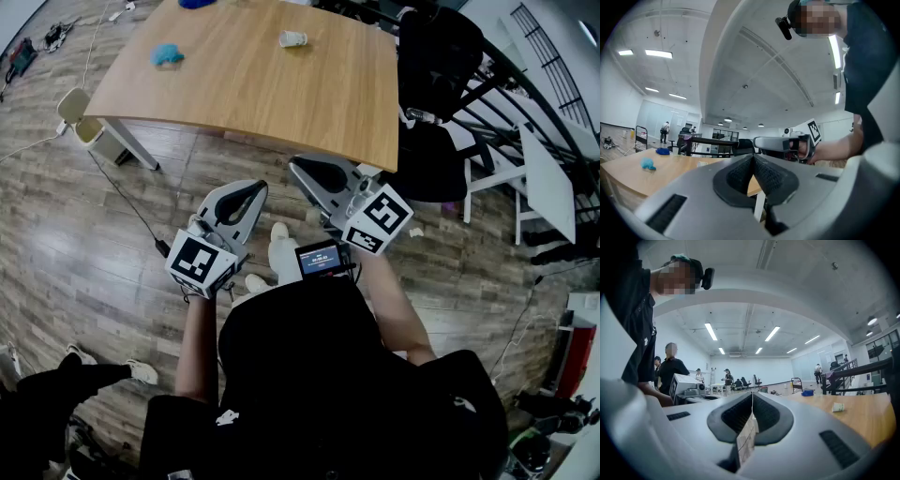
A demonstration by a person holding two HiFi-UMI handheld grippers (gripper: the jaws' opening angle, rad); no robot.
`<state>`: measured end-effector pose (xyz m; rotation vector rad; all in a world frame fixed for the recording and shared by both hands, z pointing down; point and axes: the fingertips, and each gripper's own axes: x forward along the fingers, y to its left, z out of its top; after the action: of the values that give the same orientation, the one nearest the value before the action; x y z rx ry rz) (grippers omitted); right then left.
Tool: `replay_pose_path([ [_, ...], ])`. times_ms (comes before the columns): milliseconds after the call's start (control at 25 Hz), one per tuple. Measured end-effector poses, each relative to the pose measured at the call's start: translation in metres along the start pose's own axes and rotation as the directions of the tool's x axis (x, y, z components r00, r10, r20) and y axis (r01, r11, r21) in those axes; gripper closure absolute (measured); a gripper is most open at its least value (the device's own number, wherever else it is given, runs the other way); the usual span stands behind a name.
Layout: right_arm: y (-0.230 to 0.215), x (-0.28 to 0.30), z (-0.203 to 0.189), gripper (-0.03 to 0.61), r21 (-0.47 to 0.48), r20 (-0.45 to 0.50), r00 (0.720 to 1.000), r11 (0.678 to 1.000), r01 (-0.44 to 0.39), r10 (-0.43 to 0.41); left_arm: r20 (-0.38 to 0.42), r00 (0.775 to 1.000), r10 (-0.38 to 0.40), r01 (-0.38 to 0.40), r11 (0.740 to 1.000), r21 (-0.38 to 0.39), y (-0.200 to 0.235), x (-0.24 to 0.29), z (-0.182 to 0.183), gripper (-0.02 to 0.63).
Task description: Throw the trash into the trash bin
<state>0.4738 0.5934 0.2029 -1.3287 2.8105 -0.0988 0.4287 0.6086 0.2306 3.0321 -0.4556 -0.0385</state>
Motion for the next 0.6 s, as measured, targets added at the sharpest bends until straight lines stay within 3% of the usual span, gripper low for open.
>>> replay_pose_path([
  [280,-0.049,0.043,-0.011,0.58,0.016,-0.017,1.0,1.0,0.016,-0.016,-0.036,0.999,0.01,-0.01,1.0,0.0,0.047,0.018,-0.014,0.611],
  [600,-0.163,0.139,-0.019,0.58,0.052,-0.004,1.0,0.998,0.018,-0.018,-0.095,0.993,0.063,-0.065,0.998,-0.014,0.174,0.073,-0.016,0.611],
])
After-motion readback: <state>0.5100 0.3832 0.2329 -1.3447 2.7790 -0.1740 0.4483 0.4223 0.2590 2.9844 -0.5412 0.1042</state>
